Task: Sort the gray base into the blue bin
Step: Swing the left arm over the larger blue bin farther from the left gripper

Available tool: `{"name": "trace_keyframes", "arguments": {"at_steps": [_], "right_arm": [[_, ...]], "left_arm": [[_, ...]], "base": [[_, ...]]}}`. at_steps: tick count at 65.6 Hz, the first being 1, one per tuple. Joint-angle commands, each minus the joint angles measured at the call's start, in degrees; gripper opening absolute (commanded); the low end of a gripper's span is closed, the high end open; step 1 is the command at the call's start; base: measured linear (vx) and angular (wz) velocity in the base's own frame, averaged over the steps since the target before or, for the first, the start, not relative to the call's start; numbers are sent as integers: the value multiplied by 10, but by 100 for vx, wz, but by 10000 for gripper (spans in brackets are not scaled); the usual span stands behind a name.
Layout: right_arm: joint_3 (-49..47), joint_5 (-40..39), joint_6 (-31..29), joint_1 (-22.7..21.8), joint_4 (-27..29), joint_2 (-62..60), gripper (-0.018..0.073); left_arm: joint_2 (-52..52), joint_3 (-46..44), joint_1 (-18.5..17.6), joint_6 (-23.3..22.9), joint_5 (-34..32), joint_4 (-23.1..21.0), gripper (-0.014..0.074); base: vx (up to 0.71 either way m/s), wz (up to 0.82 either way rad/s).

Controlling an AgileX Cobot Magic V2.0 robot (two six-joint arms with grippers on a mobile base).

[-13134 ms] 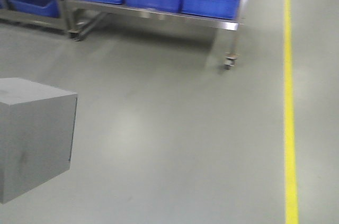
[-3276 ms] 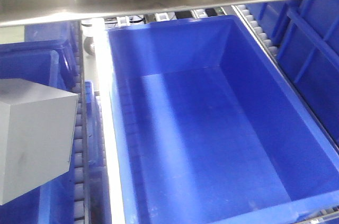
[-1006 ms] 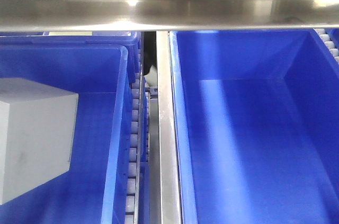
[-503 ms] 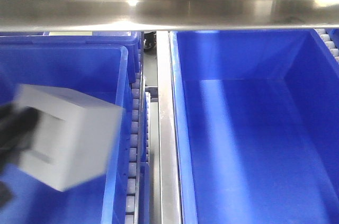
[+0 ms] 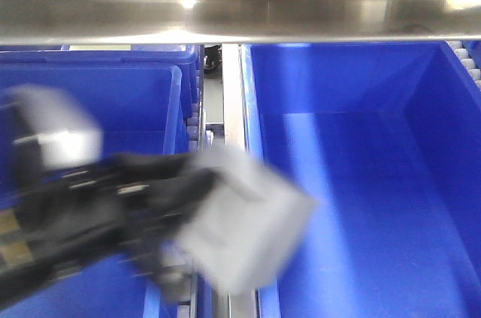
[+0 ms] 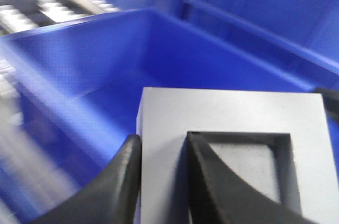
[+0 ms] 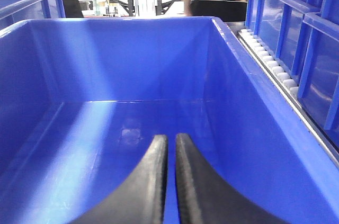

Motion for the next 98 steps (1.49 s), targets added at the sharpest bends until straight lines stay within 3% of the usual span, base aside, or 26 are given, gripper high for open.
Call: {"name": "trace_keyframes", "arguments": {"at_steps": [1,14,25,40,69,98], "right_arm": [[1,-43,-4,-2,-4,-4,-4],[1,-43,-4,-2,-4,-4,-4],[1,-43,-4,-2,-4,-4,-4],[1,-43,-4,-2,-4,-4,-4],[1,-43,-4,-2,-4,-4,-4],[1,-43,-4,-2,-4,-4,-4]], "left_arm": [[51,-63,-34,-2,-65,-3,-5],[190,-178,-84,-2,-69,-5,-5],[296,-258,-85,-2,-60,-5,1],[392,-278,-85,-3,-64,-5,4],[416,-278,-85,-6,-47,-9,34],[416,-278,-85,-6,-17,-9,152]], "base": [[0,0],[0,0],[0,0],[0,0],[0,0],[0,0]]}}
